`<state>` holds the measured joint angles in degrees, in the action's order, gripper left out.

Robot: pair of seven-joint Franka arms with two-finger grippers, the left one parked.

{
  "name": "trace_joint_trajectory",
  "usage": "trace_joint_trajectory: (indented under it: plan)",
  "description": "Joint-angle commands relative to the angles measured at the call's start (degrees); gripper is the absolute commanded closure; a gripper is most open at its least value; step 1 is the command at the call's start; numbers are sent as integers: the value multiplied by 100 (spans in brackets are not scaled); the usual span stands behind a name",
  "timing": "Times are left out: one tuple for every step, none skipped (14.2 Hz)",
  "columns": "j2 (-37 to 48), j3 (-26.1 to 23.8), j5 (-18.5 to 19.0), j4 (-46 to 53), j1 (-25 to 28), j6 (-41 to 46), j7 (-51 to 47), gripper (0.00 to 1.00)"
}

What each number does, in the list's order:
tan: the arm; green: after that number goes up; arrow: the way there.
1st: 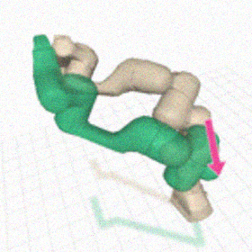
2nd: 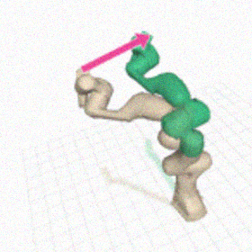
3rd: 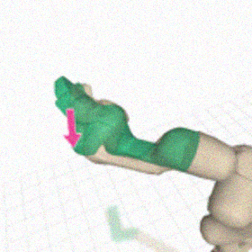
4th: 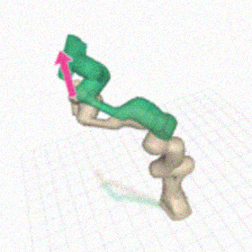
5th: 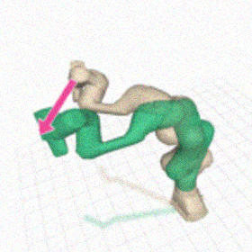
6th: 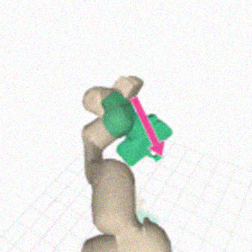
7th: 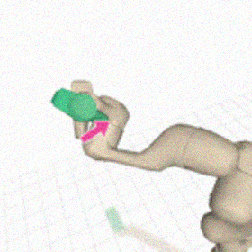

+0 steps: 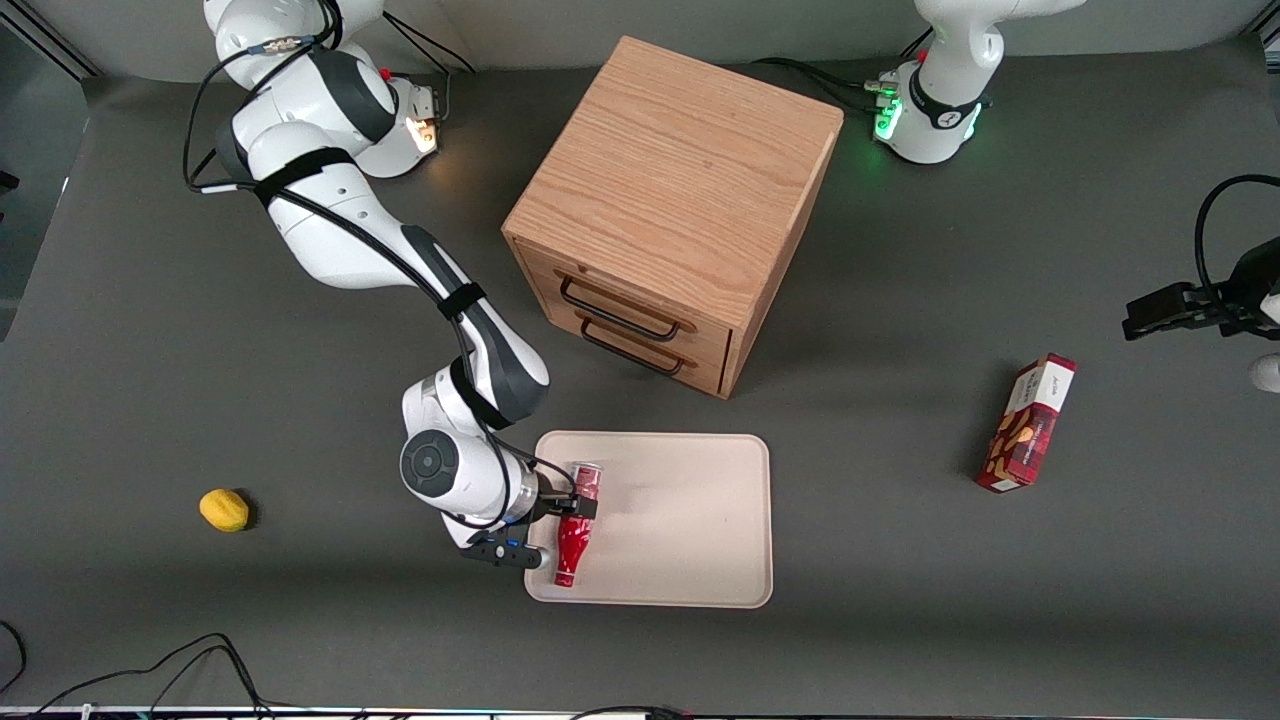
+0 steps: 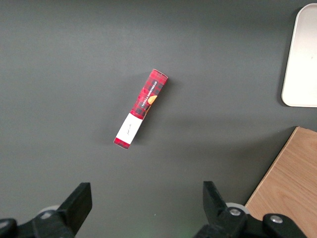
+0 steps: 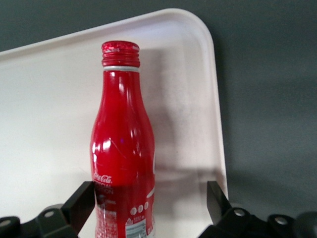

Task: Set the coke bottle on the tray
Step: 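Lower the bottle onto the tray and open the right gripper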

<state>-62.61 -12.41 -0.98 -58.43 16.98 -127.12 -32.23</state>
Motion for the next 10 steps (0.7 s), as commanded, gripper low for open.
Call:
trace_joint_trajectory:
  plan:
    - [-58, 19, 133, 7, 42, -93, -126, 0]
    - [-50, 19, 133, 7, 42, -93, -126, 0]
    - [-15, 19, 133, 15, 42, -85, -126, 0]
    - [73, 19, 133, 15, 33, -67, -117, 0]
    - [308, 28, 168, 15, -10, 3, -56, 0]
    - [624, -16, 368, 15, -45, 186, 5, 0]
    - [984, -25, 440, 15, -72, 614, 23, 0]
    - [1414, -25, 449, -19, -150, 1019, 23, 0]
    - [1879, -16, 449, -107, -282, 1649, 15, 0]
    - [2389, 36, 449, -255, -431, 2265, 23, 0]
